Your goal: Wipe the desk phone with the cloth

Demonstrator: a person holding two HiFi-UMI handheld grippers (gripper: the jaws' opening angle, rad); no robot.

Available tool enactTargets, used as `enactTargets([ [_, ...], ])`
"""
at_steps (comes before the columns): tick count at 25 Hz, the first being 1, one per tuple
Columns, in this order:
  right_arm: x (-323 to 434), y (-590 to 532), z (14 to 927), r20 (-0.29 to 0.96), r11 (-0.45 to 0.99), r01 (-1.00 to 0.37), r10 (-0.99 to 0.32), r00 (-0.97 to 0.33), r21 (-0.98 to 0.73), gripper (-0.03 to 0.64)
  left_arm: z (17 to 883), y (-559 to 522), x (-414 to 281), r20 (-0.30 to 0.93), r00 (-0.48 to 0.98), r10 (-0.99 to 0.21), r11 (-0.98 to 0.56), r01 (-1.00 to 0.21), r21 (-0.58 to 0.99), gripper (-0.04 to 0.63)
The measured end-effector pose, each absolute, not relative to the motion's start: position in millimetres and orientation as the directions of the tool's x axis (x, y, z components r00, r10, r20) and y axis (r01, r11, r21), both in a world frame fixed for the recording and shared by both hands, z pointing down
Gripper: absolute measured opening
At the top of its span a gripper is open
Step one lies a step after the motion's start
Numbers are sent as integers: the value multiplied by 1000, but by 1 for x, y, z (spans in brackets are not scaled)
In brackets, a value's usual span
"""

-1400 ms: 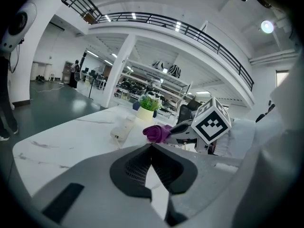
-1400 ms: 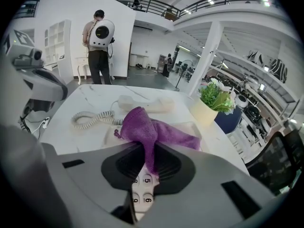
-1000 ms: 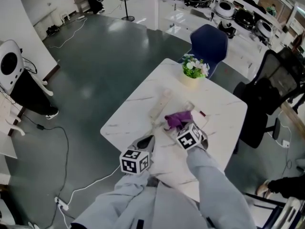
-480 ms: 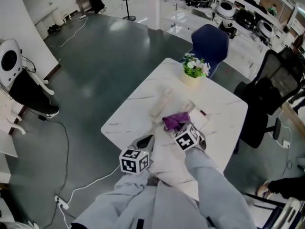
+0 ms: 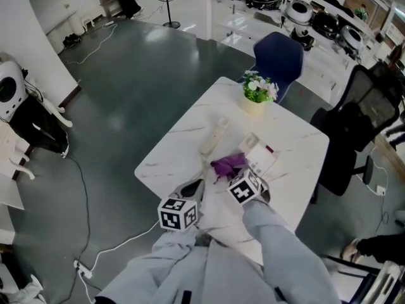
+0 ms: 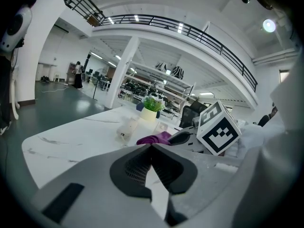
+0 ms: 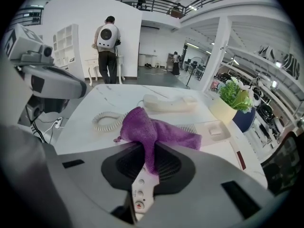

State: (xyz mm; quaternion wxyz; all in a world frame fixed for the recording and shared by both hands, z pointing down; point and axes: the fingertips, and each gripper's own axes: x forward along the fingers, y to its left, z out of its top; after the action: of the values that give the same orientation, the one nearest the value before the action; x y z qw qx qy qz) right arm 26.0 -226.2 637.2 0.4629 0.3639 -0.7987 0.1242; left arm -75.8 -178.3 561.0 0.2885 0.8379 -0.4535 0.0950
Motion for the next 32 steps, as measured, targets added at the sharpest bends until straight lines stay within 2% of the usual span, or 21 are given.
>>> enactTargets([
  [9,19,-215,643,836,699,-710,-437,-332,84,40,561,-175,-79,420,566,-709,-418,-818,395,-2],
  [24,6,-214,629,778,642,-765,-462,-426,-38,40,559,-171,-86,418,553,-721,-408,-826,390,-2],
  [32,-1,-205,623,712,534,-790,-427,-558,-299,40,554,-170,-90,408,549,-730,-406,-828,387,-2],
])
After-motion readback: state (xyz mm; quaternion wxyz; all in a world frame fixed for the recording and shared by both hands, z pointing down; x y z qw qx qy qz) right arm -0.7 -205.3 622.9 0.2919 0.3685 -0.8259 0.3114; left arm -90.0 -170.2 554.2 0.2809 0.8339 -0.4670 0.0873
